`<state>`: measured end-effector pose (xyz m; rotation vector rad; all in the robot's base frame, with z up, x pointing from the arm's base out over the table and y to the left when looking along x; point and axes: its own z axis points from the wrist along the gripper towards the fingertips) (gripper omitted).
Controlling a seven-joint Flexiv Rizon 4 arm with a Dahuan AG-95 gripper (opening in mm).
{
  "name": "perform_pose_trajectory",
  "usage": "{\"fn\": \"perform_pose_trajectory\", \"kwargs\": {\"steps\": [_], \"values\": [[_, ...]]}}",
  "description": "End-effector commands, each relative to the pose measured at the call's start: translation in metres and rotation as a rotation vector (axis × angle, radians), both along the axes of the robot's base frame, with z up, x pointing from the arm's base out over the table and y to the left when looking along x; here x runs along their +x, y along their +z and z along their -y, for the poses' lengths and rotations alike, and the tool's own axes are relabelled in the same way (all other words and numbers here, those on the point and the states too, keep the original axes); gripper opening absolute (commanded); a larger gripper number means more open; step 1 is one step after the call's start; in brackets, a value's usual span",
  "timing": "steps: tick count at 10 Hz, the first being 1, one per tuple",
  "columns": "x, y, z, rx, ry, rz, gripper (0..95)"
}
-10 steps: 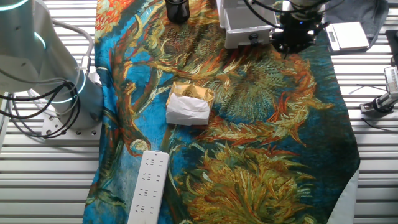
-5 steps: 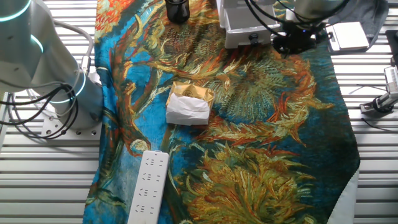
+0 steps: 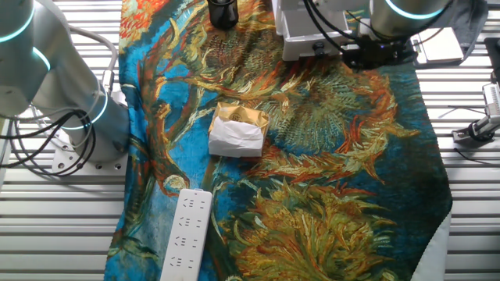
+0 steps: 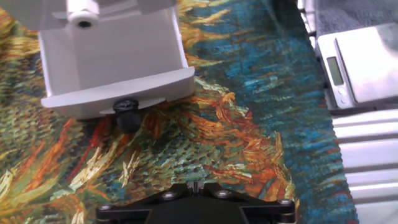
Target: Grasp the handle and close the drawer
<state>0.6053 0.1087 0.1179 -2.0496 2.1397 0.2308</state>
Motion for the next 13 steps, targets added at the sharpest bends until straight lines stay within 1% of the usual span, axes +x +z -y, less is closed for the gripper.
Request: {"fn": "perform_pose_trajectory", "kwargs": {"steps": [1,3,7,9,10,11,12,13], "values": [[0.0002,-0.0003,0.0002,-0.023,0.008,0.0,0.0],[0.0002,-0.0002,0.0002,-0.022,-0.007,-0.003,0.0],[-0.0003,-0.0002,0.0007,-0.024,0.0,0.004,0.0],[-0.0004,-0.0003,0.0008,-0.022,-0.027,0.002,0.0],[-0.0004,-0.0003,0.0008,-0.008,-0.029,0.007,0.0],[-0.0004,-0.0003,0.0008,-0.011,0.008,0.013,0.0],[-0.0004,-0.0003,0.0008,-0.018,0.08,0.022,0.0],[-0.0004,-0.0003,0.0008,-0.045,0.136,0.023,0.0]]}}
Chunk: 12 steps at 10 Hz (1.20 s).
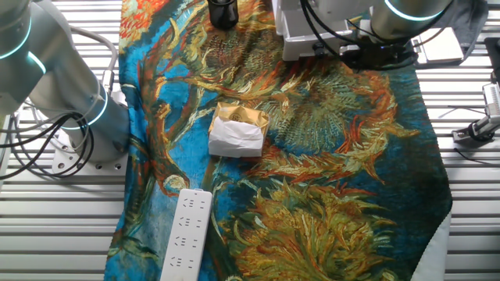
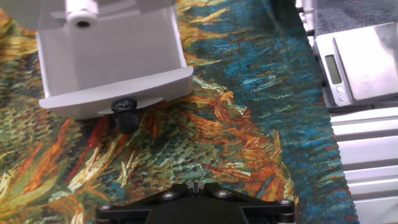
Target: Grasp the handle and close the drawer
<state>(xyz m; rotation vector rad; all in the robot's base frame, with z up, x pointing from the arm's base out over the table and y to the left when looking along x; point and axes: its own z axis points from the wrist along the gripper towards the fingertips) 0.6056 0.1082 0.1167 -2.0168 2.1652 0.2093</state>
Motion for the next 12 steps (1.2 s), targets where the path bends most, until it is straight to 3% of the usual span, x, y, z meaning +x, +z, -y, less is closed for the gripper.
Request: {"fn": "perform_pose_trajectory", "kwargs": {"steps": [1,2,7,10,12], "values": [[-0.0008,0.0009,0.0003,-0.098,0.179,0.008,0.0],[-0.0008,0.0009,0.0003,-0.115,0.199,0.008,0.0],[-0.0008,0.0009,0.0003,-0.098,0.278,0.002,0.0],[-0.0008,0.0009,0.0003,-0.095,0.277,-0.005,0.0],[-0.0008,0.0009,0.0003,-0.111,0.239,0.014,0.0]]}}
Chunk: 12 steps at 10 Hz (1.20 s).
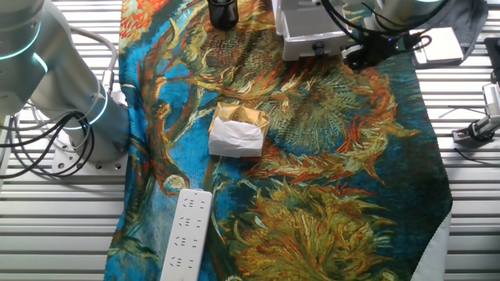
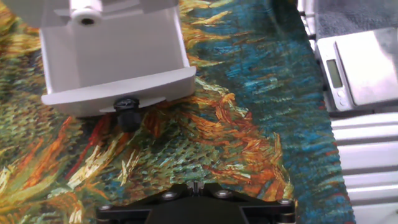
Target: Grasp the handle and close the drawer
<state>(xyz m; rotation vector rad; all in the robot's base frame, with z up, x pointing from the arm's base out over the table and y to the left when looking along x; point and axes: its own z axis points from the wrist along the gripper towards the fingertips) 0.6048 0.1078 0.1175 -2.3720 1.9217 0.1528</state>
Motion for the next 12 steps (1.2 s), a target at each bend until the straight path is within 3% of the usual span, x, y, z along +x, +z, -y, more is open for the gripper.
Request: {"fn": "perform_pose_trajectory", "kwargs": {"steps": [1,2,3,4,5,8,9,12], "values": [[0.002,-0.002,-0.003,0.01,-0.055,0.01,0.0],[0.004,-0.004,-0.006,0.02,-0.05,0.009,0.0],[0.006,-0.007,-0.01,0.021,-0.042,0.008,19.0],[0.007,-0.009,-0.013,0.024,-0.038,0.002,19.0],[0.009,-0.012,-0.019,0.031,-0.028,-0.015,38.0],[0.014,-0.019,-0.033,0.099,-0.016,-0.091,38.0],[0.011,-0.02,-0.035,0.103,-0.018,-0.113,57.0],[-0.001,-0.016,-0.036,0.106,-0.029,-0.143,57.0]]}}
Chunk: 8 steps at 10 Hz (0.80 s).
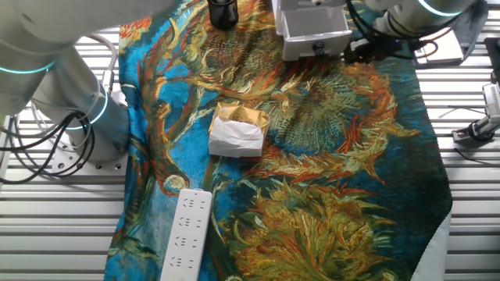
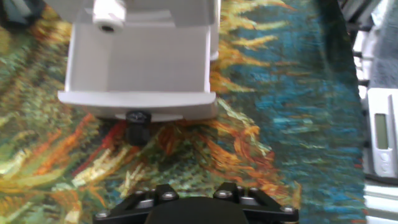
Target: Grasp the handle and close the drawer
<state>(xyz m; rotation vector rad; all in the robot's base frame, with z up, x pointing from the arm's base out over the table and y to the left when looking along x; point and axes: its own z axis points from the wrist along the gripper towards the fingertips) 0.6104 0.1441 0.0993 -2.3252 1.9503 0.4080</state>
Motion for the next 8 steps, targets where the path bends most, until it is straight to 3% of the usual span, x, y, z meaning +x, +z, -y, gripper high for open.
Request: {"fn": "perform_pose_trajectory", "kwargs": {"steps": [1,4,8], "values": [[-0.01,0.004,0.0,0.006,-0.004,-0.017,38.0],[-0.02,0.002,-0.004,0.007,-0.009,-0.034,38.0],[-0.044,-0.011,-0.012,0.008,-0.029,-0.038,38.0]]}}
